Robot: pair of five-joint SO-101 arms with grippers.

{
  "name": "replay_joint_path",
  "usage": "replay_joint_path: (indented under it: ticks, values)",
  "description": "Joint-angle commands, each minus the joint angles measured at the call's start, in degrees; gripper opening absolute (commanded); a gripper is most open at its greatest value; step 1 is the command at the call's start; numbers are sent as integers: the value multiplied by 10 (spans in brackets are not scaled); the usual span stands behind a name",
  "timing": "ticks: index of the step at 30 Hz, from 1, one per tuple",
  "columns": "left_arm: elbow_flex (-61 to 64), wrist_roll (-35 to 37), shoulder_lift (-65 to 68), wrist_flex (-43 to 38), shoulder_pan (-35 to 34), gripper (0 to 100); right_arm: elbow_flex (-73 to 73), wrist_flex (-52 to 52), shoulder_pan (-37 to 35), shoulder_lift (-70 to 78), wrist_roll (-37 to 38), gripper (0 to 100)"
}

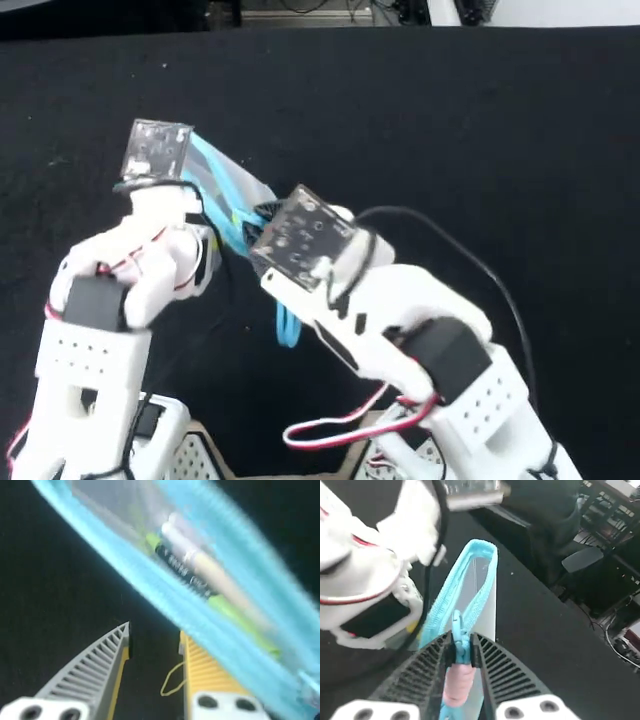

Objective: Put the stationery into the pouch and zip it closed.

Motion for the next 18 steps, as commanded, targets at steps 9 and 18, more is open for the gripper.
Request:
replay_joint_path:
  ticks: [9, 18]
  values:
    - [218, 4, -332, -185, -3, 171, -115, 40, 20, 48, 88, 11]
    - [244, 3, -385, -129, 80, 255, -114, 8, 60, 49, 86, 11]
